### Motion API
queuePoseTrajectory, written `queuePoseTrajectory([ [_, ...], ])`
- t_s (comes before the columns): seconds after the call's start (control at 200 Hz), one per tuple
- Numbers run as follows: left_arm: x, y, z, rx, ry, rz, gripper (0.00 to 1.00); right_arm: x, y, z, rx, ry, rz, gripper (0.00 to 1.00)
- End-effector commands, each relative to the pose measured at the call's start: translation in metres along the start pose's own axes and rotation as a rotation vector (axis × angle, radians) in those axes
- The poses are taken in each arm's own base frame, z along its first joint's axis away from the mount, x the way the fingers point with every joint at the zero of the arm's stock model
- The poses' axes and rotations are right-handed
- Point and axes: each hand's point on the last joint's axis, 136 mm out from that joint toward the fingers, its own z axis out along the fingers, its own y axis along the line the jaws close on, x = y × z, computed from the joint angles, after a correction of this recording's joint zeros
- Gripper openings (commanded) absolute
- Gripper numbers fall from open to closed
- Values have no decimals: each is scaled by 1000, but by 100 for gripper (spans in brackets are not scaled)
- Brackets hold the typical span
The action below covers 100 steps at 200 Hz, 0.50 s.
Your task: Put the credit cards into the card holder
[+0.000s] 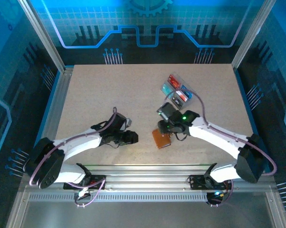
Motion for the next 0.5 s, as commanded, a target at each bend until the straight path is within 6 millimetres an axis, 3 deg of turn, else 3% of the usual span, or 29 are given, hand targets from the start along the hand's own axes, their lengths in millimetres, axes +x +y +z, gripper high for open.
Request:
queuePoseTrajectory([
  [0.0, -8, -31, 16, 24, 30, 102, 43, 25, -24, 9, -21, 85, 34, 47],
  [0.215, -25, -58, 49, -50, 58, 197, 45, 36, -29, 24, -168, 129, 121, 44],
  [0.385, -36, -55, 67, -118, 61, 216, 45, 39, -34, 38, -189, 154, 146, 37],
  [0.495, -33, -52, 80, -146, 82, 230, 45, 42, -35, 45, -200, 169, 158, 33],
])
